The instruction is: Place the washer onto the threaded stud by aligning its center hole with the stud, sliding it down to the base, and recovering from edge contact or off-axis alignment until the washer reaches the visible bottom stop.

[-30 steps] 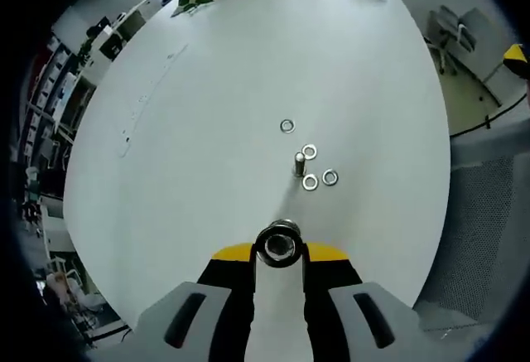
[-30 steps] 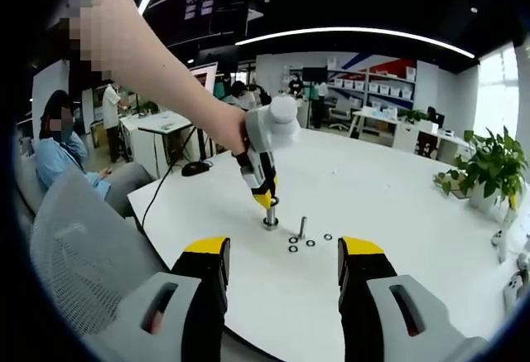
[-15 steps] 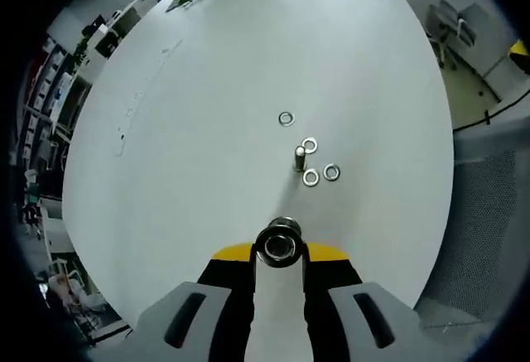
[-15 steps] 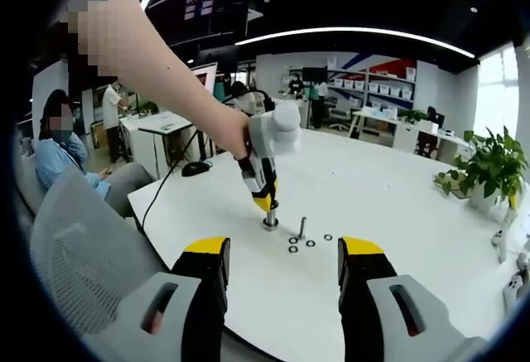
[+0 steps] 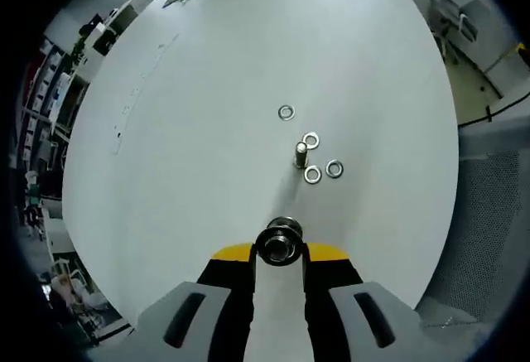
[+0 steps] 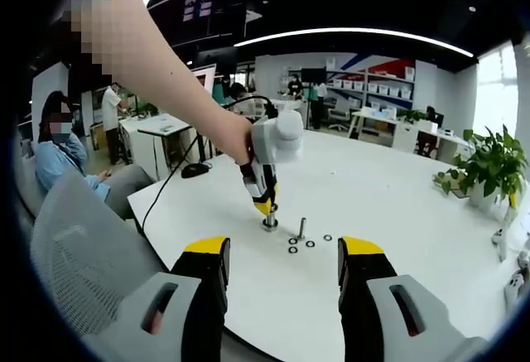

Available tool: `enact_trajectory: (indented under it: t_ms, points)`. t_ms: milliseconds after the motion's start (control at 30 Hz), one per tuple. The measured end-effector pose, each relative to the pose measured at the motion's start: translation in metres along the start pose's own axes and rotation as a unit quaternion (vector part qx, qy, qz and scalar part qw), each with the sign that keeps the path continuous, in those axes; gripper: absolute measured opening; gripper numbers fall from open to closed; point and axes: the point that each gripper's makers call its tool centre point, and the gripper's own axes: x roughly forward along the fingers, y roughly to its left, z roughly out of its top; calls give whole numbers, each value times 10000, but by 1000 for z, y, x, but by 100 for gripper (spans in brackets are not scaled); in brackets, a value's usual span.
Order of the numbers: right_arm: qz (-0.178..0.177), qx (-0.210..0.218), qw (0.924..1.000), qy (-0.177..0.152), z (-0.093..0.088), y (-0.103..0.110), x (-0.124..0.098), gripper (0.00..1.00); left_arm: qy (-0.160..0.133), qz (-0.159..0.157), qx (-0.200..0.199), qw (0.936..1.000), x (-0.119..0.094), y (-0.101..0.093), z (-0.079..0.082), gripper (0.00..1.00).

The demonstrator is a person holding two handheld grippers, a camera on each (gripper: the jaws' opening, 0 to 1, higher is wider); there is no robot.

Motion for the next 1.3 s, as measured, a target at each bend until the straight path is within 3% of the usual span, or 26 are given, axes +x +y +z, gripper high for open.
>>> enact_trajectory:
  t_ms: [333, 533, 867, 1300]
  points:
    - [71, -19, 10000, 17, -1, 2, 1, 55, 93, -20, -67, 9999, 3, 1, -2, 21]
    - [74, -26, 10000, 25, -2, 3, 0, 55, 3, 28, -64, 10000, 4, 3, -2, 21]
    - [89, -42, 9999, 41, -2, 4, 1, 55, -376, 65, -549, 9978, -8, 6, 0, 22]
    - [23, -125, 9999, 108, -3, 3, 2, 55, -1100, 38, -1361, 9846, -35, 6, 1, 24]
